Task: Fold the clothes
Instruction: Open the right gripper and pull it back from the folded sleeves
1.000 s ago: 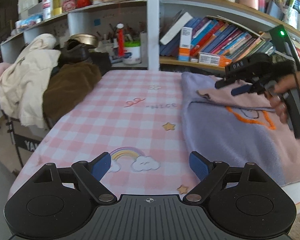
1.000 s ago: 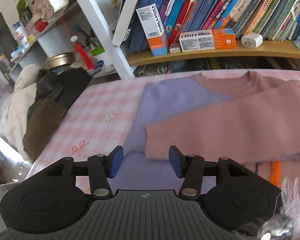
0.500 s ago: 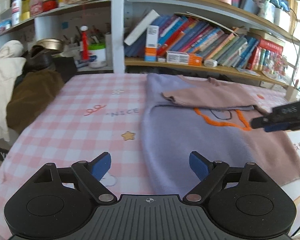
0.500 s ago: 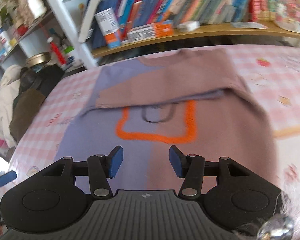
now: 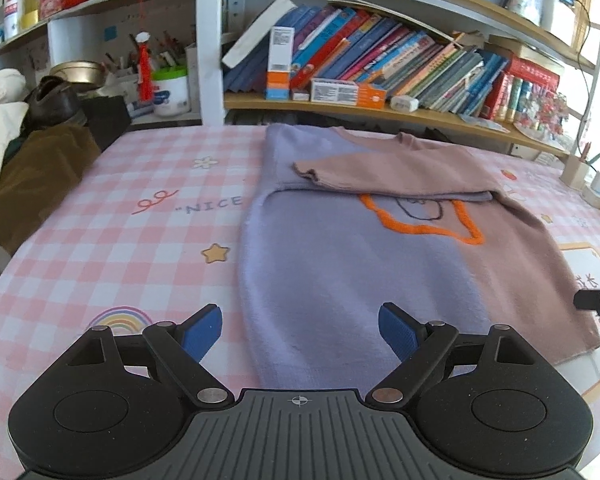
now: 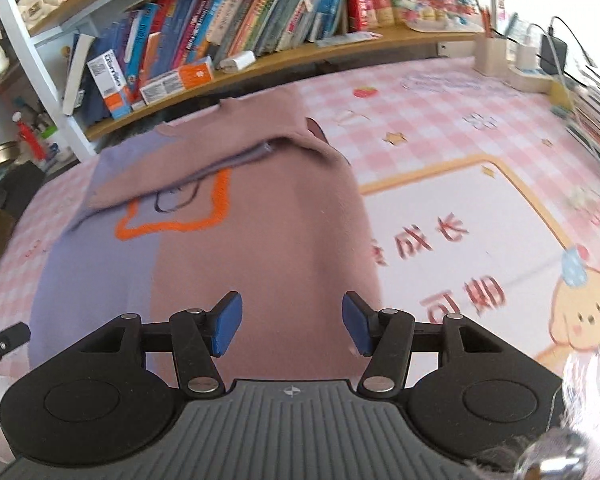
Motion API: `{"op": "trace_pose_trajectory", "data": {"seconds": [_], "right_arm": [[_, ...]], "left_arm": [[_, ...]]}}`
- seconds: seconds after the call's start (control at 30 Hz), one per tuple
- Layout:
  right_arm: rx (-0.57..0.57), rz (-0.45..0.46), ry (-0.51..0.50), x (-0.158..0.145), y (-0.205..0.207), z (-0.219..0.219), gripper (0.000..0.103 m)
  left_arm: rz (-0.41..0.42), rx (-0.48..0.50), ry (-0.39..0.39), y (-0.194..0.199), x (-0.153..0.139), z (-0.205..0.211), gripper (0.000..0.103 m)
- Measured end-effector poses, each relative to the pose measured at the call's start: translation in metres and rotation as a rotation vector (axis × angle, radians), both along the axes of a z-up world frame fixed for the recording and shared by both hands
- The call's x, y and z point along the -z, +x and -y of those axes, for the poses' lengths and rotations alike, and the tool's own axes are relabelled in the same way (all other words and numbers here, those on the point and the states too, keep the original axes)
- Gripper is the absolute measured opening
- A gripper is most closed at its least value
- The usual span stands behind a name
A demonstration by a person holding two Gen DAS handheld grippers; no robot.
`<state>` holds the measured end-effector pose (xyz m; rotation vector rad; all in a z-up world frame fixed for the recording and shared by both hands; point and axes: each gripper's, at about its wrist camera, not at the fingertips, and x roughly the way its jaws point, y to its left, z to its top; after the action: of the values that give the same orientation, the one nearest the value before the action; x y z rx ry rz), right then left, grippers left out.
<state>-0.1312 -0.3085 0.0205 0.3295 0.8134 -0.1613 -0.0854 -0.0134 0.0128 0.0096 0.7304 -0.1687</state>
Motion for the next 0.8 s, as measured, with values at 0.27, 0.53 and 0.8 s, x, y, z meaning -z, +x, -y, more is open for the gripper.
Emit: {"op": "trace_pose_trajectory", "data": {"seconds": [0.27,0.53,0.8], "right_arm": [[-0.017,0.005,0.001,0.001,-0.02,0.013,0.058],[-0.046,-0.014,0.013,0.003,-0.046,0.031,0.059],[-0.047,-0.045,0.044,0.012,-0.072,0.052,0.059]], "left_arm": [[-0.002,0.03,0.04,-0.014,-0.004,0.03,0.088],[-0.024,0.037,0.067,-0.04,-0.002,0.058,0.088],[-0.057,0.028,0.092,-0.067,0.002,0.078,0.088]]}}
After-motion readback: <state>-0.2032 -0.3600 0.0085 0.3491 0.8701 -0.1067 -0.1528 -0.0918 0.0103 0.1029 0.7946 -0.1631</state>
